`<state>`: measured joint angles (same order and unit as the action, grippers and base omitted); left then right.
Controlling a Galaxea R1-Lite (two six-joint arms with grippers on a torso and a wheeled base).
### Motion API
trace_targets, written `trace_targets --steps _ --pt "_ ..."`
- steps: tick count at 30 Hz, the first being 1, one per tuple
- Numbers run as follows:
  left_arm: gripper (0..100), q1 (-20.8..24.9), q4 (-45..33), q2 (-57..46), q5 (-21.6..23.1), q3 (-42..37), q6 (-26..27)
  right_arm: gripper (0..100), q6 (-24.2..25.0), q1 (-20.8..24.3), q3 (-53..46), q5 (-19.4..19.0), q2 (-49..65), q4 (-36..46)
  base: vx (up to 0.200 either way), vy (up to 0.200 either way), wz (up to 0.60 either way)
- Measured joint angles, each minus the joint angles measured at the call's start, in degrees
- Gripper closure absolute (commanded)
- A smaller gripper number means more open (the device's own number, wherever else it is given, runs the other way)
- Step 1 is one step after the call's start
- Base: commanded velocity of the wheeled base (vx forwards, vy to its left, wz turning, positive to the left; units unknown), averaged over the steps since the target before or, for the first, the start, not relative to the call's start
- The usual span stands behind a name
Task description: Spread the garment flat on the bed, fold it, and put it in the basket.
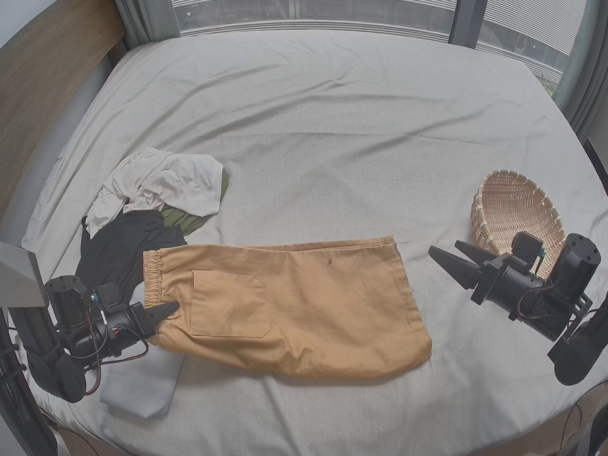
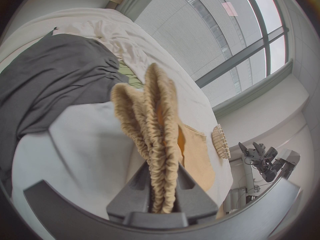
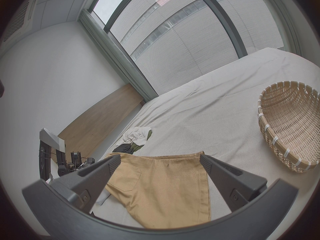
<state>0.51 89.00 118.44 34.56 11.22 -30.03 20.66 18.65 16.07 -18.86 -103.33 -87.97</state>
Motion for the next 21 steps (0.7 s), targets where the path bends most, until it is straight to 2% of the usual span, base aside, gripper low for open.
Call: trace_targets --steps 5,21 --pt "100 4.47 0.01 -0.78 -0.51 2.17 -1.96 0 -0.02 1.19 -0.41 0.12 -0.26 -0.06 0.000 0.000 0.00" --pt "100 17.54 -0.10 -0.20 -3.12 9.67 -2.62 0 0.09 1.27 -0.20 0.22 1.15 -0.09 0.000 0.000 0.00"
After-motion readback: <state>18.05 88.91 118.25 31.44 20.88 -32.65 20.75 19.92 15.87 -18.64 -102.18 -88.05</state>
